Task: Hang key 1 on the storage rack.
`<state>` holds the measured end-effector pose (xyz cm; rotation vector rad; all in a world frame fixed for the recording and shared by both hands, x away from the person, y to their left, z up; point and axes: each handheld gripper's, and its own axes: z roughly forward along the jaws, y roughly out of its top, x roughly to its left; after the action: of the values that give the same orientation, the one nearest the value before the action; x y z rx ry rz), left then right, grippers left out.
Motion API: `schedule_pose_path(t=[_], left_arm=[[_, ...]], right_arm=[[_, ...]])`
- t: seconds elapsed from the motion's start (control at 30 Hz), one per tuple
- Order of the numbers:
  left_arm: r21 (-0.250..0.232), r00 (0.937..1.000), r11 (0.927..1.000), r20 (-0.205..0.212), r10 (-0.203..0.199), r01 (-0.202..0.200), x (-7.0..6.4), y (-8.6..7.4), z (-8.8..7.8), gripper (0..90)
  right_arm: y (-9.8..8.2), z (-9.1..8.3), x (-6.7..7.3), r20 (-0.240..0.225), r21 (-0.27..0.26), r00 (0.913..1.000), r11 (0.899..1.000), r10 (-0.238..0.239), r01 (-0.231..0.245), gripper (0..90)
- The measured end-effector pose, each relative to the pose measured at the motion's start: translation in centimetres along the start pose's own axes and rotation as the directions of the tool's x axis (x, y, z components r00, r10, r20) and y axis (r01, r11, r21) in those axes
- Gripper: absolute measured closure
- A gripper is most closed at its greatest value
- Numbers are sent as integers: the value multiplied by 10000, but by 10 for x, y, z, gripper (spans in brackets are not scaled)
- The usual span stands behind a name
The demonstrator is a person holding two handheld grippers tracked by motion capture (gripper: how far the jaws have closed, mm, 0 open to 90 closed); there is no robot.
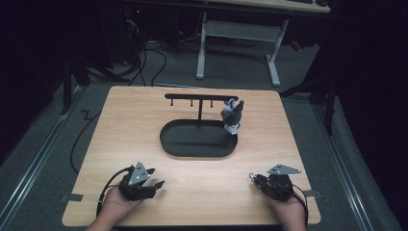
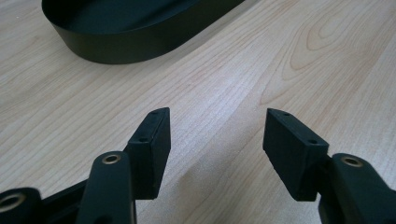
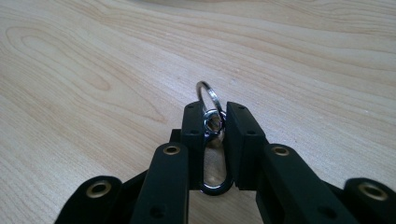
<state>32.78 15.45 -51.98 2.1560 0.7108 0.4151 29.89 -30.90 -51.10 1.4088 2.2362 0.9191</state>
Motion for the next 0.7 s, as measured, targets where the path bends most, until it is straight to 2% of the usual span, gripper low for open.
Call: schedule_pose_path(t=[0.2, 0.3, 0.53, 0.7], left_arm=[[-41, 10000, 10000, 18, -36, 36, 2, -2, -1, 424], [-67, 10000, 10000, 2, -41, 41, 4, -2, -2, 427], [-198, 9999, 9998, -48, -102, 101, 6, -2, -5, 426], [-180, 10000, 9998, -42, -64, 63, 5, -1, -4, 426]], right_arm=[[9, 0, 1, -80, 717, 9995, 9969, -320, 325, 758], [14, 2, 3, 80, 1337, 9971, 9883, -752, 735, 725], [32, 3, 1, -268, 2418, 9987, 9691, -445, 496, 694], [42, 4, -3, -591, 2951, 9970, 9532, -504, 657, 682]])
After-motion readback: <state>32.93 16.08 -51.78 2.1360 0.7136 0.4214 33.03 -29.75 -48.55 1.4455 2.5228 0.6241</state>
